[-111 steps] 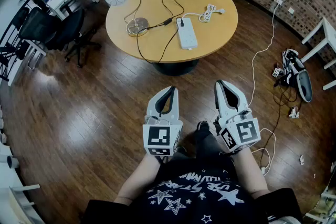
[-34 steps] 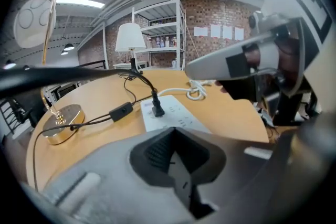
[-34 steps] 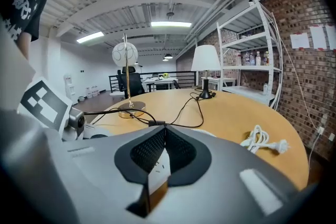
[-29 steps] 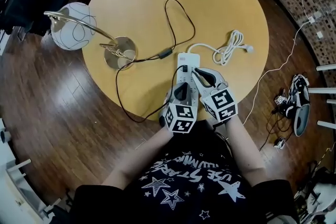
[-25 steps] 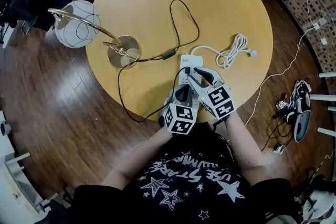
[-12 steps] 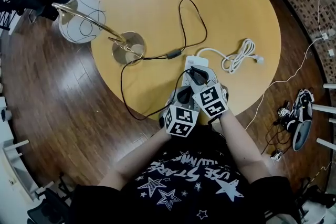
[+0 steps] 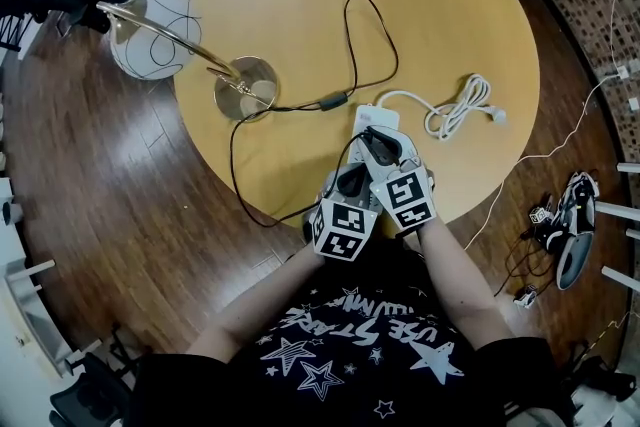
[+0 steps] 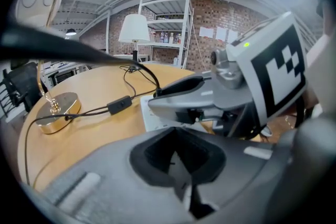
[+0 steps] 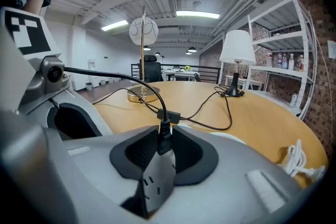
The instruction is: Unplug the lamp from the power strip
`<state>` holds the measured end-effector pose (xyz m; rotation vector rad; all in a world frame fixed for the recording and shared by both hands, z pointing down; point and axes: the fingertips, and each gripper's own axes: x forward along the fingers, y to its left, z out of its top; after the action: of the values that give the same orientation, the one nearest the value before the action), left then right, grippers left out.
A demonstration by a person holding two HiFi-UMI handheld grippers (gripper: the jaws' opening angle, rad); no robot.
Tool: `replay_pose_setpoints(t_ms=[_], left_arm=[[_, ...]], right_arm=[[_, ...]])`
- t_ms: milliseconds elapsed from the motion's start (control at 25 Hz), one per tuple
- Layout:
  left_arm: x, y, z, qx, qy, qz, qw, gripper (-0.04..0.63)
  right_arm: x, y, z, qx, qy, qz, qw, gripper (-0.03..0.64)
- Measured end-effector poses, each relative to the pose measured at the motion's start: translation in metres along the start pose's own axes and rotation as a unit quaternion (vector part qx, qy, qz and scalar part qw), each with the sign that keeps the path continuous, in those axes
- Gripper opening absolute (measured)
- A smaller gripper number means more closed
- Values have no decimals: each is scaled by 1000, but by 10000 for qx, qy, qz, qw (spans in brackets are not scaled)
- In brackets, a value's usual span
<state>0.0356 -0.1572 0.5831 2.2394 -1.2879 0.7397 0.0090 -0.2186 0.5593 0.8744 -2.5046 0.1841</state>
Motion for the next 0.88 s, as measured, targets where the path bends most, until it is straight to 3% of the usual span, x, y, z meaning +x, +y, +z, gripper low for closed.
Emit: replay_pose_setpoints(t_ms=[360,520,880], left_arm=[[0,2,-1,-44,26,-44,10000,5],[1,0,0,-36,24,-57,10000,5],[2,1,0,-36,8,6,10000,5]], right_arm=[[-1,-1,1,93,-133,-7,9999,83],[-8,-8,5,582,-377,-94,9975,83],[-17,-6,33,200,-596,-4,9980,84]])
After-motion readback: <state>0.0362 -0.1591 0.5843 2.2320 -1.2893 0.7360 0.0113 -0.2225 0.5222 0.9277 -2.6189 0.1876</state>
